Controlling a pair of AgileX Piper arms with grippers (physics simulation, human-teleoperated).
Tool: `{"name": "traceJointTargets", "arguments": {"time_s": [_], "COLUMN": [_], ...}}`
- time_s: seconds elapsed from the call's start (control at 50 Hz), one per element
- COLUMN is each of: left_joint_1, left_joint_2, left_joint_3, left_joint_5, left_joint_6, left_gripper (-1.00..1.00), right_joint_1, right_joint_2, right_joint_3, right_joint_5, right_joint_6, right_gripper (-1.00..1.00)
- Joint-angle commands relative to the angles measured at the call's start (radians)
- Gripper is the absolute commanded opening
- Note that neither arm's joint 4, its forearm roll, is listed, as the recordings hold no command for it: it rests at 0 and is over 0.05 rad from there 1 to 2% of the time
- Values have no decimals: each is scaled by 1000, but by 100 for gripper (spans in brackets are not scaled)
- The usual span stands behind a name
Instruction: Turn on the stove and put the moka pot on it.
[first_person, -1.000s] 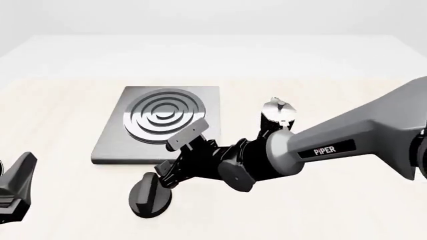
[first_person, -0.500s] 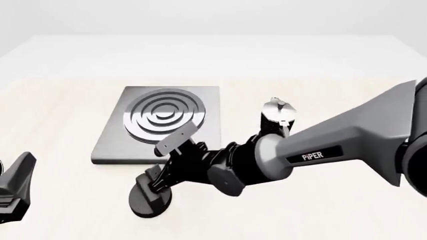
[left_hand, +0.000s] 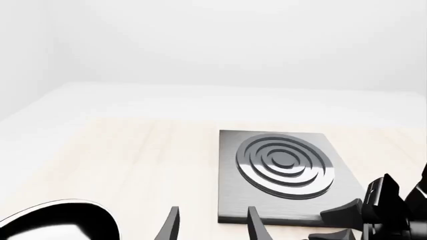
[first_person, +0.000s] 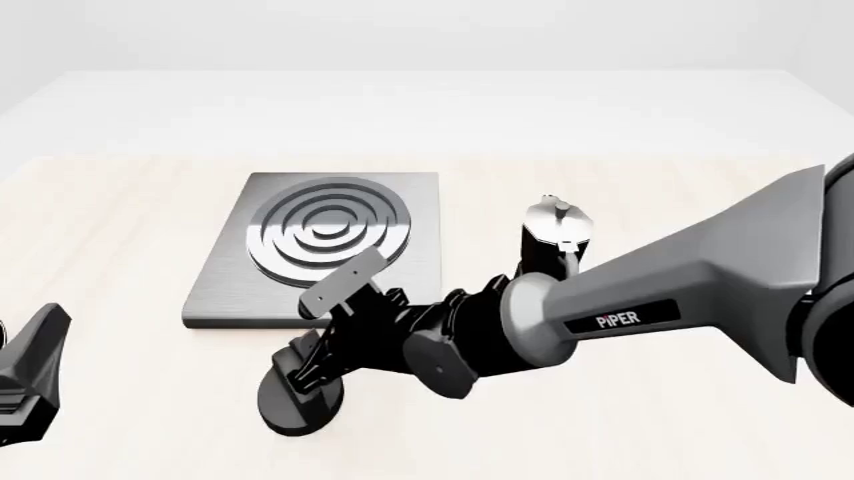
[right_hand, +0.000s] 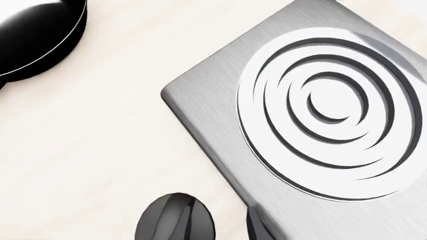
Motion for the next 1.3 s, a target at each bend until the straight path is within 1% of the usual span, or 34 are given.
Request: {"name": "traceJointTargets", "arguments": {"time_s": [0.02, 0.18, 0.32, 0.34, 0.38, 0.42, 0.46, 0.48, 0.54, 0.6, 0.64, 0.68, 0.7, 0.74, 0.8, 0.86, 0.9, 0.98, 1.0, 1.04, 1.06, 1.1, 1.12, 1.16, 1.2, 1.22, 1.24, 1.26, 1.3], "left_joint_1": [-2, -3, -6, -5, -2, -5, -6, -8, -7, -9, -11, -14, -14, -15, -20, -23, -25, -28, -29, -31, -31, -34, -34, -38, -38, -37, -36, -37, -40], "left_joint_2": [0, -2, -2, -2, -2, -2, -2, -2, -2, -2, -2, -2, -2, -2, -2, -2, -2, -2, -2, -2, -2, -2, -2, -2, -2, -2, -2, -2, -2], "left_joint_3": [0, 0, 0, 0, 0, 0, 0, 0, -2, -3, -4, -8, -8, -7, -10, -10, -12, -13, -11, -7, -7, -7, -7, -6, -9, -8, -6, -4, -2], "left_joint_5": [-3, -9, -12, -13, -12, -12, -13, -16, -19, -19, -19, -17, -17, -19, -16, -16, -14, -13, -14, -17, -17, -15, -15, -14, -11, -11, -11, -13, -11], "left_joint_6": [-1, 0, -2, -2, -4, -3, -3, -3, -1, 0, 3, 4, 5, 5, 7, 9, 10, 10, 9, 11, 11, 8, 8, 12, 12, 12, 11, 12, 8], "left_gripper": [100, 100, 100, 100, 100, 100, 100, 100, 100, 100, 100, 100, 100, 100, 100, 100, 100, 100, 100, 100, 100, 100, 100, 100, 100, 100, 100, 100, 100], "right_joint_1": [64, 60, 31, 21, 10, -6, -14, -26, -50, -67, -84, -94, -105, -113, -141, -151, -174, -217, -239, -242, -249, -270, -291, -307, -334, -346, -376, -384, -421], "right_joint_2": [41, 11, -50, -69, -101, -149, -174, -200, -263, -320, -360, -408, -429, -463, -525, -594, -646, -750, -788, -831, -844, -888, -924, -964, -1011, -1027, -1060, -1074, -1120], "right_joint_3": [-2, 6, 20, 25, 33, 44, 50, 59, 75, 88, 100, 111, 120, 129, 158, 183, 209, 256, 277, 294, 302, 325, 345, 366, 390, 402, 426, 435, 464], "right_joint_5": [15, 26, 60, 70, 87, 114, 128, 141, 175, 207, 222, 249, 253, 271, 282, 292, 299, 307, 306, 313, 313, 314, 315, 319, 327, 327, 324, 326, 327], "right_joint_6": [89, 76, 35, 17, 1, -26, -35, -55, -89, -107, -135, -143, -163, -167, -196, -192, -213, -206, -212, -188, -192, -175, -182, -168, -132, -133, -148, -129, -108], "right_gripper": [100, 100, 100, 100, 100, 100, 100, 100, 100, 100, 100, 100, 100, 100, 100, 100, 100, 100, 100, 100, 100, 100, 100, 100, 100, 100, 100, 100, 100]}}
